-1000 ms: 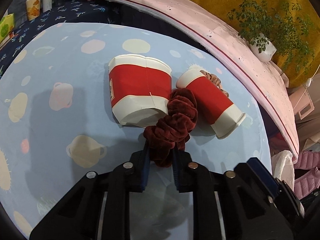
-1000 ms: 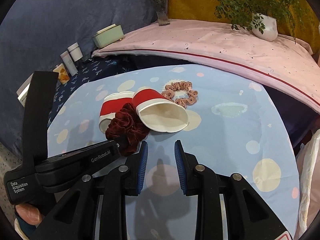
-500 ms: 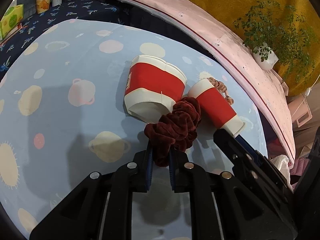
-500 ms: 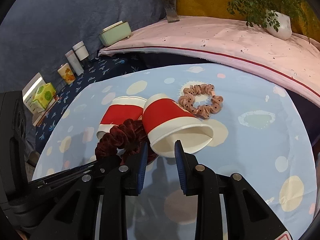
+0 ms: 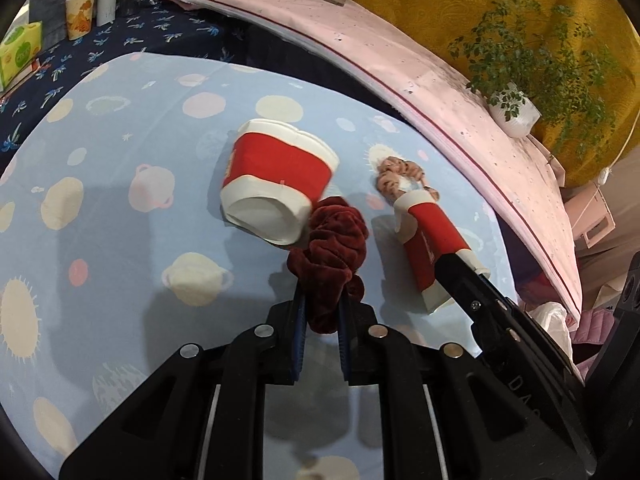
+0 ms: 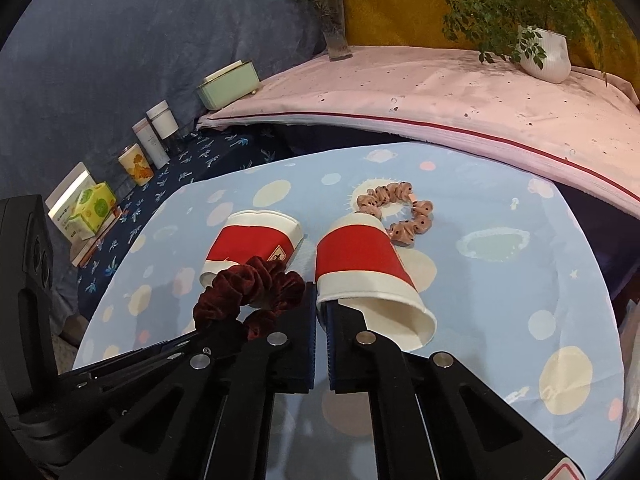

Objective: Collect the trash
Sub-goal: 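Carry scrunchie and cup over the white bin and open both tools, then move both tools back over the remaining cup and pink scrunchie, then grasp the red-and-white cup with the left tool while the right grasps the pink beaded scrunchie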

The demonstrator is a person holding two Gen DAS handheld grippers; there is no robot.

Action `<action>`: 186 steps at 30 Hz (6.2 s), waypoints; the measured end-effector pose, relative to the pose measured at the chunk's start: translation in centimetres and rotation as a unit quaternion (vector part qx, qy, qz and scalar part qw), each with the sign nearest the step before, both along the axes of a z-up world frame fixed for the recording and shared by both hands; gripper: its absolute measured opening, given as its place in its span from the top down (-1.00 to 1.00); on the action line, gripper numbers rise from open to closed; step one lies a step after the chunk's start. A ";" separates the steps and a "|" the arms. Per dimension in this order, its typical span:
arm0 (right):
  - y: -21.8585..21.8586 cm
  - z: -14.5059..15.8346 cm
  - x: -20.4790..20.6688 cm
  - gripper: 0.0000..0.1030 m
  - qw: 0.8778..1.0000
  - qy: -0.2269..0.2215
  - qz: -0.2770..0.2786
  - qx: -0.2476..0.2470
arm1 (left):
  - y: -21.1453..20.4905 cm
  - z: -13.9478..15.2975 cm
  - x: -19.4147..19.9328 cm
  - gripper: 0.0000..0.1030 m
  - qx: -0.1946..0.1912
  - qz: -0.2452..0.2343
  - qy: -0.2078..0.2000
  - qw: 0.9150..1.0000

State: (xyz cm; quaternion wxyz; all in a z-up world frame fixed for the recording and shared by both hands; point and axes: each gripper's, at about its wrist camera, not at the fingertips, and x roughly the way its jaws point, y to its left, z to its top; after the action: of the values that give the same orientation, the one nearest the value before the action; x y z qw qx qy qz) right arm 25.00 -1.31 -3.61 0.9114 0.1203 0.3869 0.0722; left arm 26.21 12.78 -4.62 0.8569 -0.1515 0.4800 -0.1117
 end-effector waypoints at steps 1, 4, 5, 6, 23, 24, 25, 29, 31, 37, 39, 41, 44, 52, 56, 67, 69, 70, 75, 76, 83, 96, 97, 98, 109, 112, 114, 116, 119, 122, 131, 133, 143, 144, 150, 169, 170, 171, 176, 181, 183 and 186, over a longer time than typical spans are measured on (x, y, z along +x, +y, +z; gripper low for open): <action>-0.3 0.2 -0.3 0.93 1.000 -0.001 -0.003 0.002 | -0.3 0.3 -0.2 0.75 0.000 -0.003 -0.003 1.000; -1.5 1.0 -1.3 0.94 1.000 -0.008 -0.014 0.008 | -1.4 1.3 -1.0 0.76 0.000 -0.014 -0.013 1.000; -1.9 1.3 -1.7 0.94 1.000 -0.011 -0.018 0.008 | -1.8 1.6 -1.2 0.76 0.001 -0.017 -0.015 1.000; -2.3 1.6 -2.1 0.94 1.000 -0.014 -0.021 0.009 | -2.3 2.0 -1.5 0.76 0.001 -0.021 -0.018 1.000; -11.4 6.9 -10.5 0.94 0.992 -0.074 -0.097 0.034 | -11.5 8.2 -7.9 0.76 0.017 -0.103 -0.076 0.992; -11.9 7.2 -11.0 0.94 0.991 -0.076 -0.101 0.035 | -12.2 8.5 -8.3 0.76 0.019 -0.109 -0.079 0.991; -12.6 7.4 -11.6 0.94 0.990 -0.079 -0.107 0.036 | -12.8 8.6 -8.7 0.76 0.020 -0.114 -0.081 0.990; -15.1 8.0 -13.9 0.94 0.987 -0.087 -0.128 0.040 | -15.4 9.4 -10.4 0.76 0.022 -0.137 -0.088 0.986; -16.5 8.2 -15.0 0.94 0.985 -0.090 -0.141 0.042 | -16.9 9.7 -11.1 0.76 0.021 -0.151 -0.090 0.984; -20.4 8.1 -18.2 0.94 0.979 -0.093 -0.177 0.050 | -21.1 10.2 -13.2 0.76 0.016 -0.195 -0.094 0.976; -21.6 8.0 -19.1 0.94 0.976 -0.092 -0.189 0.053 | -22.3 10.3 -13.7 0.76 0.014 -0.208 -0.093 0.974; -22.6 7.8 -19.8 0.94 0.974 -0.091 -0.199 0.053 | -23.4 10.2 -14.0 0.75 0.011 -0.220 -0.089 0.971; -23.9 7.5 -20.9 0.94 0.971 -0.090 -0.214 0.054 | -25.1 9.9 -14.4 0.75 0.005 -0.237 -0.079 0.968; -27.3 5.8 -23.0 0.94 0.963 -0.077 -0.248 0.067 | -28.5 8.4 -14.6 0.66 -0.009 -0.262 -0.054 0.964; -27.8 5.3 -23.1 0.94 0.962 -0.071 -0.253 0.069 | -28.8 8.2 -14.5 0.26 -0.003 -0.251 -0.061 0.966; -28.0 4.5 -22.9 0.78 0.961 -0.064 -0.259 0.073 | -27.7 8.3 -14.2 0.05 0.027 -0.221 -0.077 0.972; -27.9 4.5 -22.9 0.78 0.961 -0.064 -0.258 0.072 | -27.3 8.3 -14.2 0.03 0.028 -0.214 -0.079 0.973; -27.8 4.6 -22.9 0.78 0.961 -0.064 -0.258 0.071 | -27.1 8.3 -14.2 0.03 0.028 -0.213 -0.078 0.973; -27.5 4.7 -23.0 0.77 0.962 -0.063 -0.256 0.070 | -26.2 8.2 -14.1 0.03 0.032 -0.203 -0.079 0.975; -27.4 4.7 -23.0 0.77 0.962 -0.063 -0.255 0.070 | -26.0 8.2 -14.1 0.03 0.032 -0.201 -0.079 0.976; -26.1 5.0 -22.6 0.56 0.966 -0.061 -0.245 0.060 | -24.6 8.0 -13.9 0.03 0.035 -0.188 -0.080 0.978; -22.9 4.7 -20.7 0.56 0.975 -0.047 -0.213 0.051 | -20.6 7.3 -12.8 -0.12 0.035 -0.150 -0.074 0.985; -22.6 4.7 -20.6 0.55 0.975 -0.046 -0.210 0.050 | -20.3 7.2 -12.6 -0.12 0.035 -0.146 -0.072 0.986; -22.3 4.7 -20.4 0.49 0.976 -0.045 -0.208 0.049 | -19.8 7.1 -12.4 -0.12 0.034 -0.142 -0.071 0.987; -18.3 4.5 -18.3 0.33 0.983 -0.035 -0.176 0.036 | -14.8 5.8 -10.6 -0.29 0.032 -0.092 -0.058 0.994; -17.2 4.4 -17.5 0.32 0.985 -0.031 -0.166 0.032 | -13.2 5.5 -10.0 -0.29 0.031 -0.080 -0.054 0.995; -16.3 4.2 -16.9 0.32 0.986 -0.028 -0.158 0.030 | -12.1 5.2 -9.6 -0.29 0.032 -0.071 -0.052 0.996; -15.5 4.0 -16.3 0.32 0.988 -0.025 -0.151 0.028 | -11.0 4.9 -9.1 -0.32 0.033 -0.062 -0.049 0.996; -14.3 3.7 -15.4 0.32 0.989 -0.017 -0.143 0.025 | -9.3 4.1 -8.4 -0.41 0.036 -0.043 -0.041 0.998; -12.9 3.4 -14.4 0.31 0.991 -0.010 -0.133 0.022 | -7.4 3.3 -7.6 -0.47 0.037 -0.025 -0.034 0.998; -9.3 2.6 -10.5 0.29 0.994 0.005 -0.105 0.011 | -1.7 2.0 -4.5 -0.56 0.063 0.022 -0.031 0.997; -8.5 2.5 -9.2 0.28 0.995 0.007 -0.101 0.011 | -0.4 2.0 -3.6 -0.57 0.074 0.033 -0.034 0.996; -5.5 1.5 -2.6 0.20 0.997 0.014 -0.079 -0.001 | 2.0 0.9 1.6 -0.78 0.102 0.046 -0.035 0.993; -5.3 1.2 -1.8 0.19 0.997 0.015 -0.078 -0.002 | 2.0 0.6 2.2 -0.78 0.107 0.046 -0.034 0.993; -4.9 0.2 2.8 0.10 0.996 0.022 -0.081 -0.010 | 2.0 -1.0 5.4 -0.80 0.113 0.043 -0.018 0.993; -4.9 -4.9 11.2 0.29 0.993 0.076 -0.091 -0.001 | 0.4 -3.4 8.8 -0.28 0.123 0.016 -0.013 0.992; -4.8 -5.0 11.2 0.46 0.993 0.077 -0.090 -0.010 | 0.4 -3.3 8.8 -0.28 0.123 0.016 -0.013 0.992; -4.8 -5.0 11.1 0.52 0.993 0.077 -0.091 -0.016 | 0.5 -3.3 8.7 -0.28 0.117 0.016 -0.013 0.993; -5.6 -5.1 10.0 0.78 0.992 0.081 -0.092 0.004 | 0.1 -2.8 7.8 -0.26 0.107 0.012 -0.014 0.994; -6.0 -5.0 7.8 0.83 0.992 0.085 -0.091 0.018 | -0.6 -2.1 6.3 -0.26 0.099 0.009 -0.014 0.995; -6.2 -4.8 6.6 0.83 0.992 0.084 -0.092 0.022 | -1.0 -1.8 5.5 -0.26 0.095 0.006 -0.014 0.995; -6.8 -4.5 4.8 0.83 0.991 0.083 -0.096 0.035 | -1.8 -1.2 4.2 -0.26 0.090 0.001 -0.016 0.996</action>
State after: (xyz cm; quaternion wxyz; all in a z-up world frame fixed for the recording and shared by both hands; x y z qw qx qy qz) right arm 29.79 -8.11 -8.08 0.8739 0.1943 0.4454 -0.0121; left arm 30.43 11.00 -5.79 0.8749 -0.0727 0.4738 -0.0693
